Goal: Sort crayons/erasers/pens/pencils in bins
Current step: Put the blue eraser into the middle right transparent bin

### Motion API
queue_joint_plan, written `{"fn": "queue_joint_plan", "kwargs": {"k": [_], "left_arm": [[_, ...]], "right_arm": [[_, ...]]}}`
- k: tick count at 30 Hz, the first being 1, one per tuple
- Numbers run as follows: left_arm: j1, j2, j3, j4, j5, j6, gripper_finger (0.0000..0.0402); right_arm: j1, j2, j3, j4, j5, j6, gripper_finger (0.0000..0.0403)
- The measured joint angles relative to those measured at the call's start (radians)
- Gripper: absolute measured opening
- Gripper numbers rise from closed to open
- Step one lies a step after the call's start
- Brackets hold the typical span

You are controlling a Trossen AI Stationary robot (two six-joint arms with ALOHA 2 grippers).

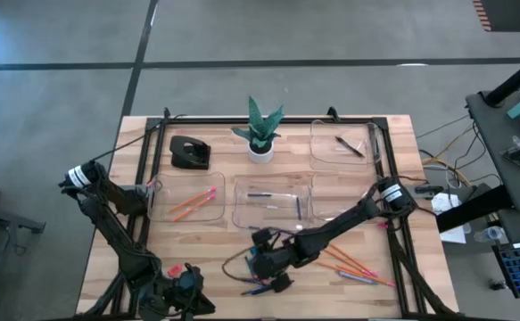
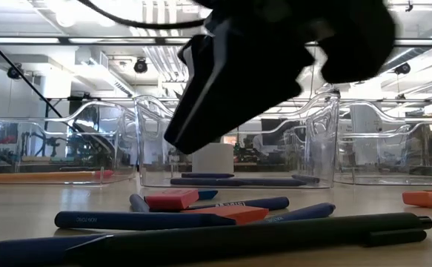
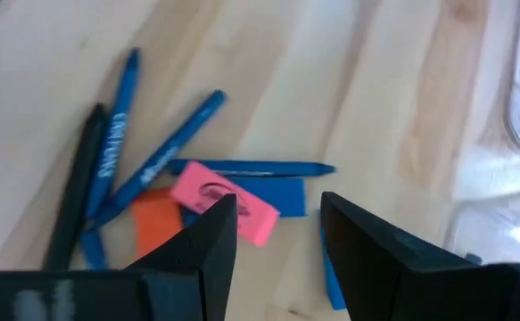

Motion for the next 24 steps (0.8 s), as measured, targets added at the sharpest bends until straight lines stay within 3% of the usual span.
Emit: {"fn": "queue_joint_plan", "kwargs": {"k": [5, 16, 24], "left_arm": [[0.000, 0.000, -0.001, 0.000, 0.000, 0.009, 0.0025], [-0.010, 0.000, -0.001, 0.000, 0.000, 0.008, 0.0025], [-0.012, 0.000, -0.001, 0.000, 0.000, 0.010, 0.0025]], "right_arm": [[0.003, 0.001, -0.007, 0.001, 0.001, -0.041, 0.0155], [-0.064, 0.002, -0.039, 0.001, 0.003, 0.142, 0.0155], [-0.069, 0.003, -0.066, 0.010, 0.002, 0.119, 0.0155]]}}
